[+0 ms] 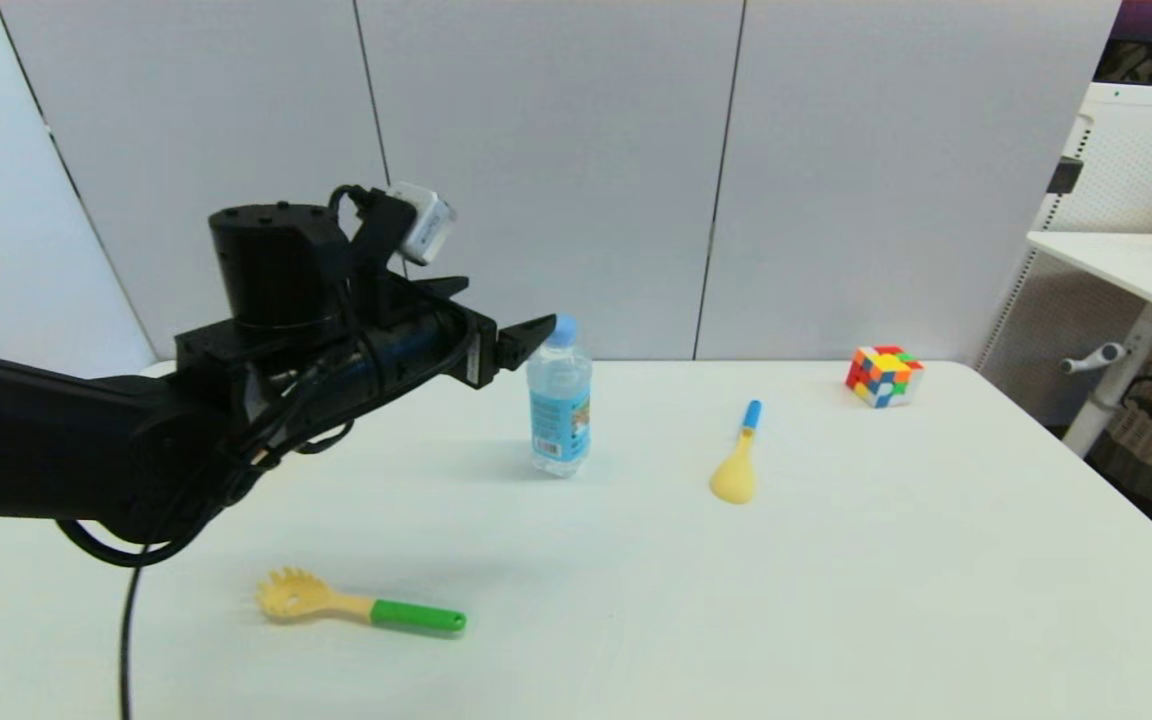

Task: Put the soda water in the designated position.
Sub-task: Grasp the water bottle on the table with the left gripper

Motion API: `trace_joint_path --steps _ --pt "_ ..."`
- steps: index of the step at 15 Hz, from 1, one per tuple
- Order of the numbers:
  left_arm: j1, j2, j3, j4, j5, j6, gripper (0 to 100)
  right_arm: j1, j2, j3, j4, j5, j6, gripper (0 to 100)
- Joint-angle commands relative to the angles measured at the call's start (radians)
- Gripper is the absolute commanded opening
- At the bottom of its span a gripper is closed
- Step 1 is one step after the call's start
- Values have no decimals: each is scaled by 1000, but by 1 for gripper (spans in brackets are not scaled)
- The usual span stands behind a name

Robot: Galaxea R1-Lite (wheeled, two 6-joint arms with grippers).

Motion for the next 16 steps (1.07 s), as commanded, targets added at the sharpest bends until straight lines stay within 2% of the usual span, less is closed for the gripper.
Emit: trace_joint_path --steps 1,3,6,8,16 --pt "-21 119 3 -112 -1 -5 100 0 1 2 0 0 0 100" --pt "-32 145 3 -115 0 -20 100 0 1 2 0 0 0 100" --pt "-50 208 2 -197 8 -53 100 0 1 2 0 0 0 100" --pt "-56 245 -1 -228 52 -60 100 0 1 2 0 0 0 100" --pt "-93 363 -84 -262 125 -122 100 0 1 2 0 0 0 100"
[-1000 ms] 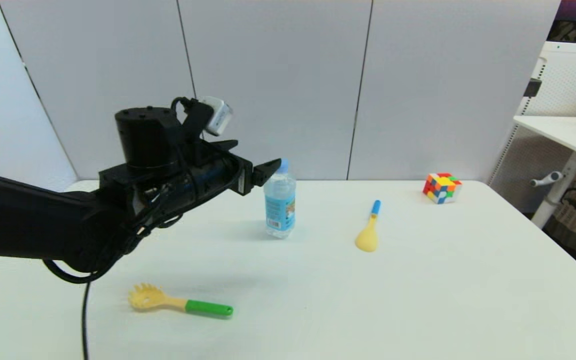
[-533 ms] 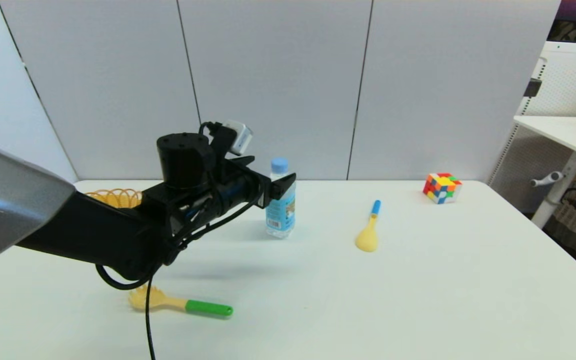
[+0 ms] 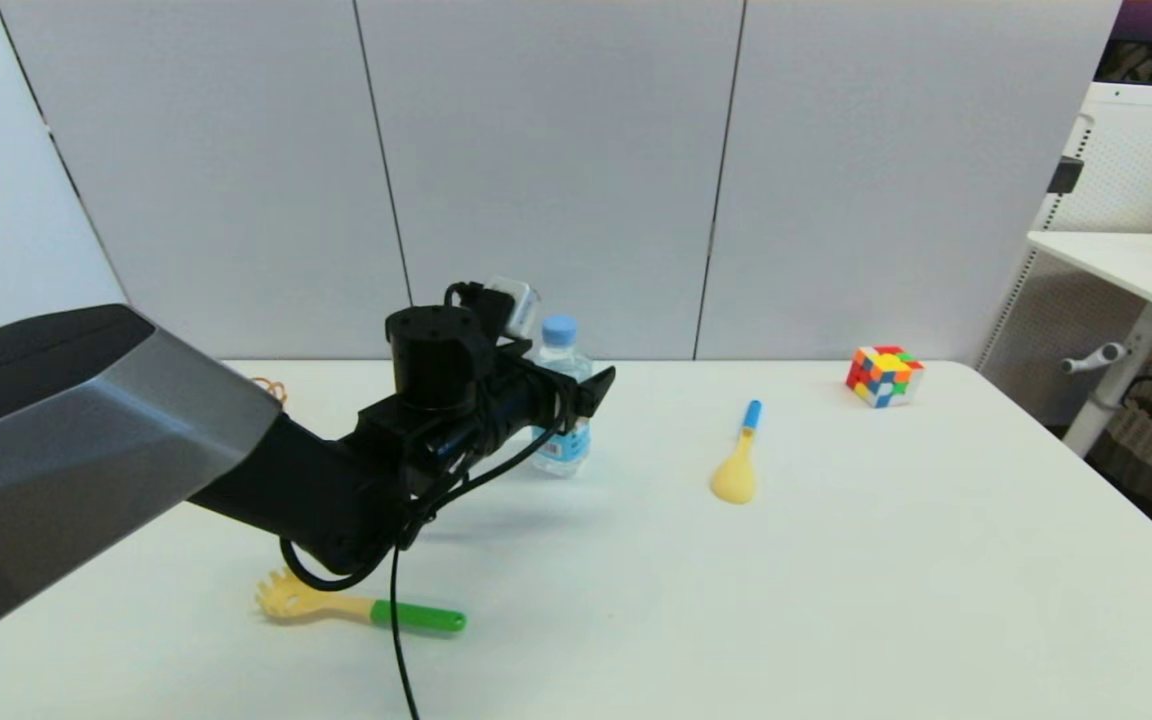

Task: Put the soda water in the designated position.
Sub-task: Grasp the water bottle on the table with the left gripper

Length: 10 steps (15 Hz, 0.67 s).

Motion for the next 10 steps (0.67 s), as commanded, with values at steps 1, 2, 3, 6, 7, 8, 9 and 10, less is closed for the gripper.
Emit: trace_joint_path --steps 1,2,3,6,7,8,9,10 --pt "-4 55 -38 -12 7 -4 100 0 1 2 0 0 0 100" --pt "-4 64 -44 -14 7 -5 100 0 1 2 0 0 0 100" --pt "-4 72 -50 -14 7 -5 100 0 1 2 0 0 0 100" --pt "-4 90 -75 -17 25 -8 100 0 1 2 0 0 0 100" --pt "-4 101 -84 -20 43 -22 100 0 1 2 0 0 0 100" --pt "-4 107 -90 -34 49 -36 100 0 1 2 0 0 0 100" --pt "-4 111 -90 -42 51 -47 100 0 1 2 0 0 0 100" --pt "-4 115 -90 -45 56 -53 100 2 1 2 0 0 0 100"
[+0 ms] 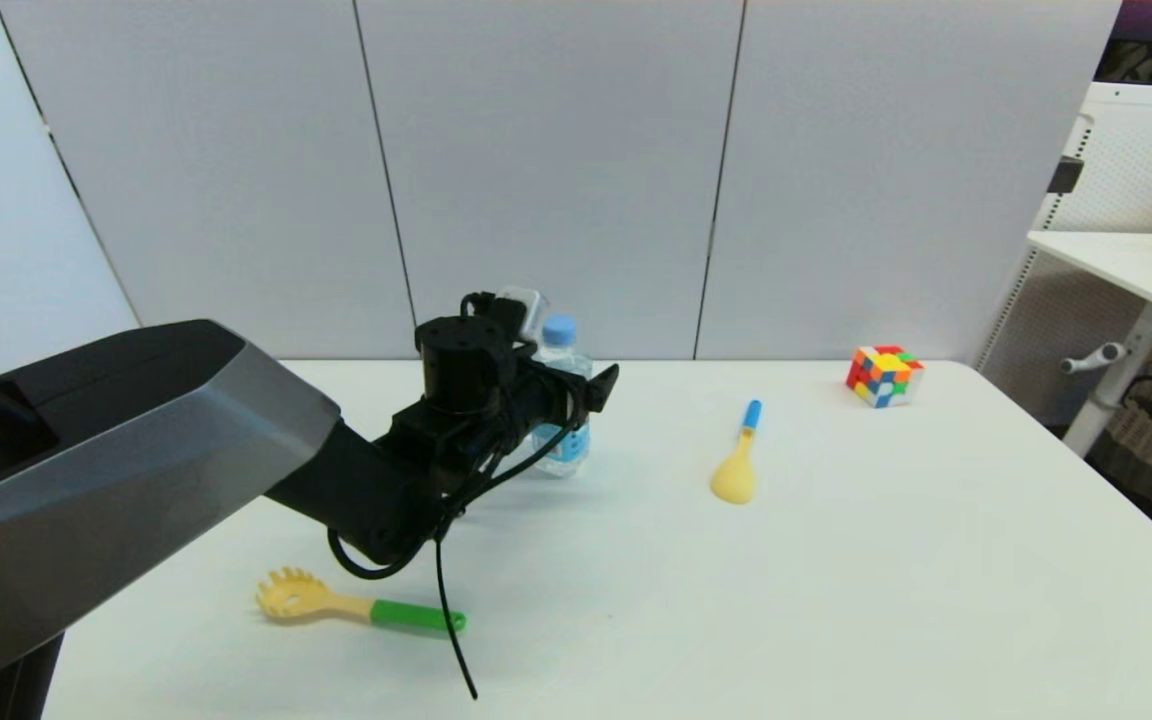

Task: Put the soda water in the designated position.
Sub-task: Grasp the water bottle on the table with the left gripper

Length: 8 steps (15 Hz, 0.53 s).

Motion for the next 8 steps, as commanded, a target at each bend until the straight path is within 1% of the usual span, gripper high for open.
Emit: trace_joint_path --steps 1,6,7,8 --pt "2 16 -5 -16 9 -17 100 0 1 2 0 0 0 100" --pt "3 24 -7 -19 39 -35 100 0 1 2 0 0 0 100" --pt "3 25 -7 -19 45 -35 0 2 1 2 0 0 0 100" --pt "3 27 -7 -19 45 -37 0 0 1 2 0 0 0 100"
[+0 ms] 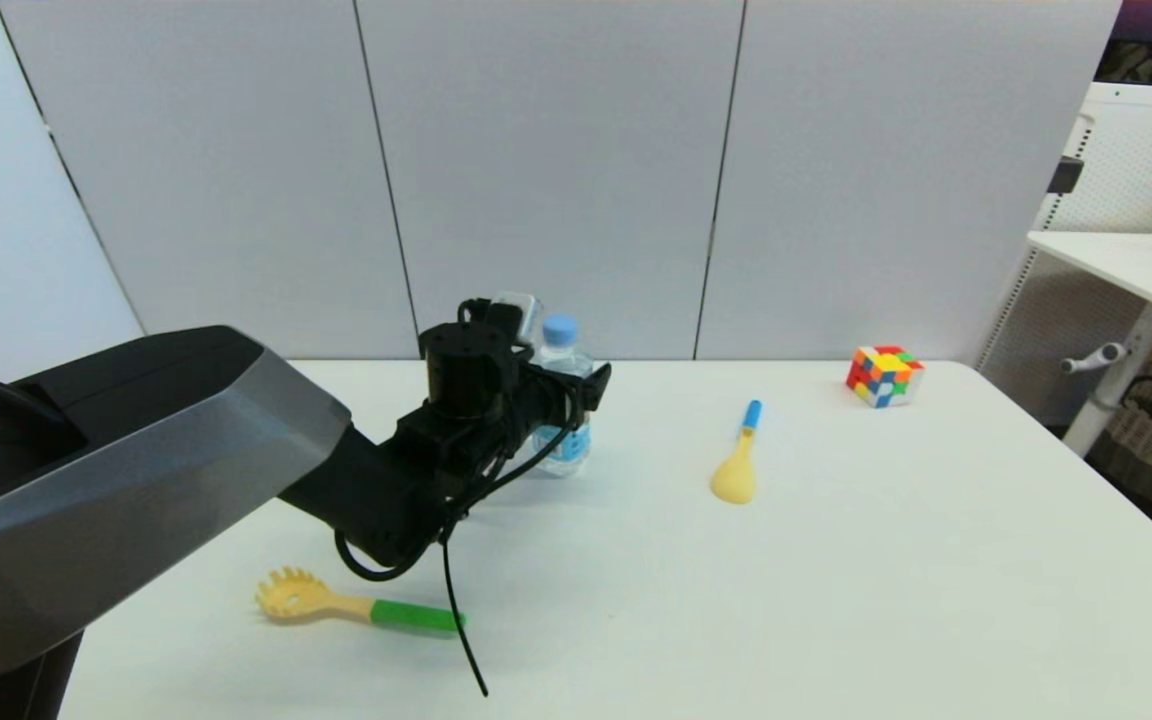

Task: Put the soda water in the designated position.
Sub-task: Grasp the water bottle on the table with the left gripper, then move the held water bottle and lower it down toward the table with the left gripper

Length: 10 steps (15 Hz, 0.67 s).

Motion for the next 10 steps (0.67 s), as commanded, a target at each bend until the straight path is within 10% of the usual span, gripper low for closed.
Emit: trace_joint_path --steps 1,10 --pt "0 3 -1 -7 4 -2 0 0 1 2 0 0 0 100" --pt "1 -1 -23 -17 4 2 0 0 1 2 0 0 0 100"
